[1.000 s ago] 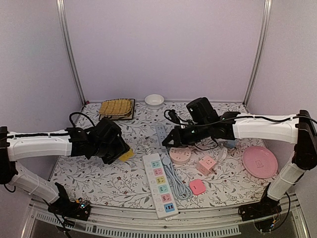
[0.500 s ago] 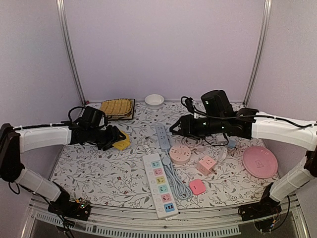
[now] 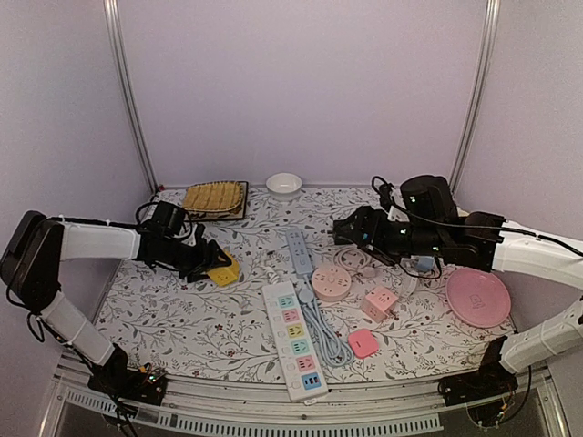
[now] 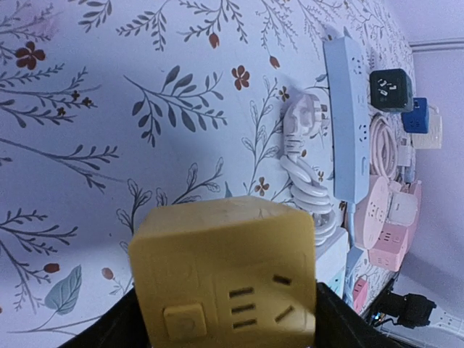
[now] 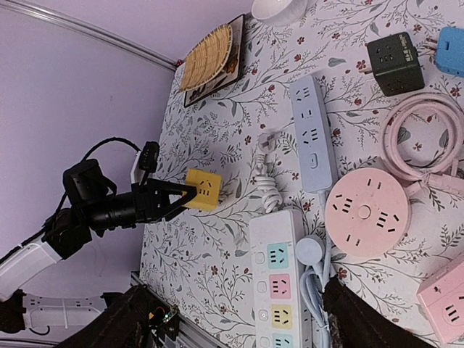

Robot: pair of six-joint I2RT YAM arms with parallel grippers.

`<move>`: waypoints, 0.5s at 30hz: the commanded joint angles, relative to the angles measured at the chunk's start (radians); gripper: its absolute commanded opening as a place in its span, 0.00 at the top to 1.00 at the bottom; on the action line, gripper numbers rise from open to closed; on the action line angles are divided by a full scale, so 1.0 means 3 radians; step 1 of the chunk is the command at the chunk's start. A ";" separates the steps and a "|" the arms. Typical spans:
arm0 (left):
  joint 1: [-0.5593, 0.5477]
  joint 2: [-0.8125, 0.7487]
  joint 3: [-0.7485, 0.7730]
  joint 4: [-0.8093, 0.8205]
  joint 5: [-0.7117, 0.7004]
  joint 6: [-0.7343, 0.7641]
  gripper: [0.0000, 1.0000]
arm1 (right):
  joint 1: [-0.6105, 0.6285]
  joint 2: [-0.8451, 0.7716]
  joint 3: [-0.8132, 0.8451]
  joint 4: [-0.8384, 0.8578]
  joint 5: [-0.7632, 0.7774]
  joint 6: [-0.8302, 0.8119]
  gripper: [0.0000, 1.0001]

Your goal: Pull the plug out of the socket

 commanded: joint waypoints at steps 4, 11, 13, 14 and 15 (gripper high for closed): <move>0.0054 -0.0012 -0.0073 -0.0018 0.0008 0.0194 0.17 | -0.0032 -0.0122 0.0064 -0.0254 0.0241 0.0018 0.10; 0.0070 -0.0187 -0.0119 -0.0297 -0.0356 0.0269 0.14 | -0.0033 -0.0051 0.0086 -0.0276 0.0216 0.0018 0.06; 0.0072 -0.0287 -0.0136 -0.0384 -0.0483 0.0302 0.14 | -0.0034 -0.0011 0.0098 -0.0281 0.0204 0.0018 0.05; 0.0068 -0.0324 -0.0140 -0.0429 -0.0554 0.0325 0.14 | -0.0030 0.0010 0.0107 -0.0281 0.0197 0.0018 0.04; 0.0074 -0.0359 -0.0146 -0.0469 -0.0614 0.0339 0.14 | -0.0031 0.0031 0.0114 -0.0282 0.0190 0.0020 0.04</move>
